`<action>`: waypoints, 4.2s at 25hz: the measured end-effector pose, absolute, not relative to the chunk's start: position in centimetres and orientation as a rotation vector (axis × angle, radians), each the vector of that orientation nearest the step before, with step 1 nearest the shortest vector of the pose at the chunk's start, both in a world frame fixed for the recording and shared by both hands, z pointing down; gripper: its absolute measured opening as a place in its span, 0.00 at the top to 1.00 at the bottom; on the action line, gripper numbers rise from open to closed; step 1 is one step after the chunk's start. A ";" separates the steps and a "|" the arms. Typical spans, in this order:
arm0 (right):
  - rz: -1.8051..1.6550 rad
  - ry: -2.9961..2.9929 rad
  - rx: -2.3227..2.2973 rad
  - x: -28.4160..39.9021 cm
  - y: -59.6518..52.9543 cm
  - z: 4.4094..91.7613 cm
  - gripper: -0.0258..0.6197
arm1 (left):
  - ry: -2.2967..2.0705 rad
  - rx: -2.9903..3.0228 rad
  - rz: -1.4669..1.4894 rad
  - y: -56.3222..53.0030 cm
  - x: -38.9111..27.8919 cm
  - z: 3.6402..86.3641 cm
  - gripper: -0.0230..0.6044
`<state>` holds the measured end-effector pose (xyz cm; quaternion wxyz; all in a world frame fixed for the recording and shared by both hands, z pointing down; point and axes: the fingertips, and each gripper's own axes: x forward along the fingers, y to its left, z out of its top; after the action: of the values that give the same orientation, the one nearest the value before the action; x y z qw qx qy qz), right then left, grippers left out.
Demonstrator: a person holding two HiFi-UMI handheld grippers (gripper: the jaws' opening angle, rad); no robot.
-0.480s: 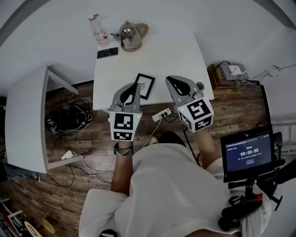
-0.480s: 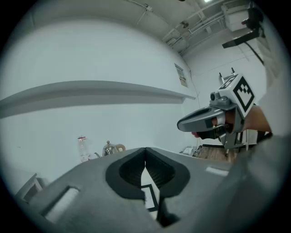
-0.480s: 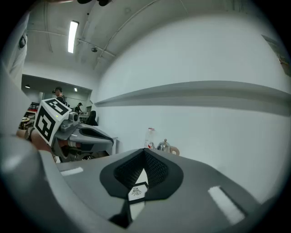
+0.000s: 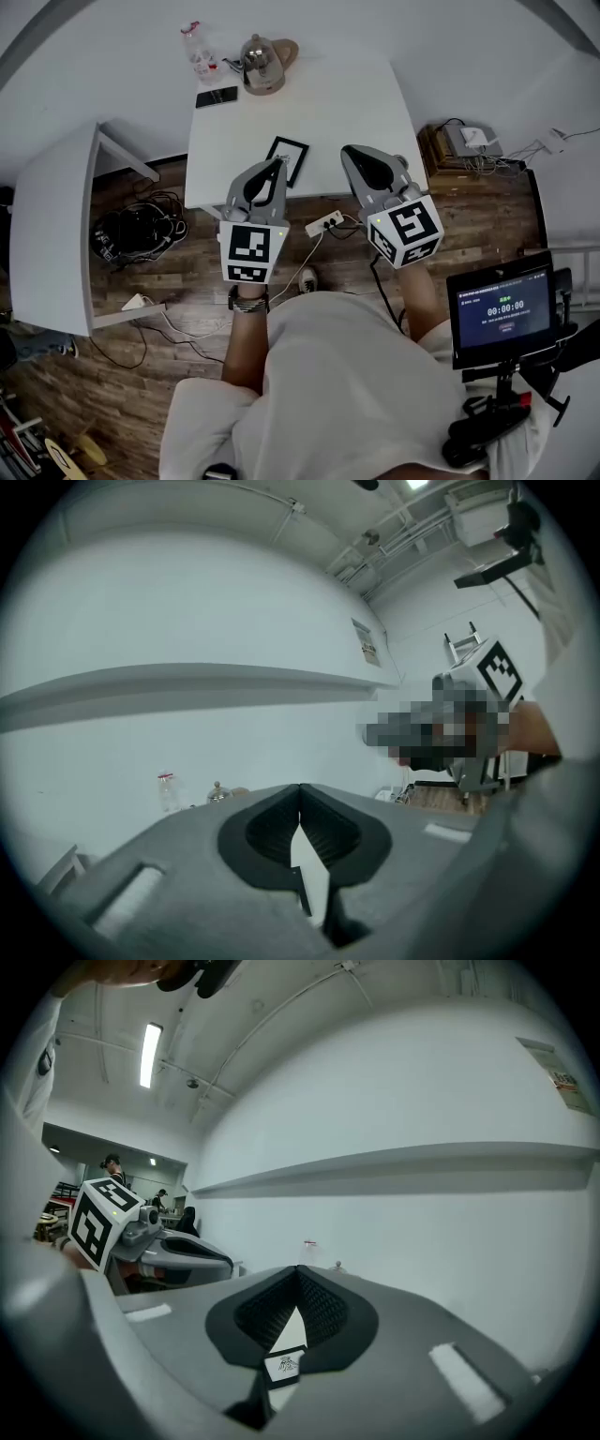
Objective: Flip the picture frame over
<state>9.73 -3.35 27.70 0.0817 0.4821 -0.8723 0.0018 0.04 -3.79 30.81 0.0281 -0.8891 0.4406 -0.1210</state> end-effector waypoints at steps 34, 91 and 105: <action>0.136 -2.623 1.064 5.3 -0.6 32.4 0.89 | 1.536 -2.650 -0.461 2.0 -4.1 31.9 0.96; 0.098 -1.881 0.479 -1.5 -6.9 63.3 0.61 | 1.903 -2.856 -0.671 -2.6 -13.9 47.5 0.96; 0.185 -1.893 0.437 -2.1 -4.9 63.9 0.52 | 1.928 -2.851 -0.665 -2.2 -14.1 48.0 0.96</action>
<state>-2.12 -4.90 63.94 0.5605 0.1854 -0.8033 0.0787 -14.10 -2.25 48.01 -0.1807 -0.7999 0.5409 -0.1867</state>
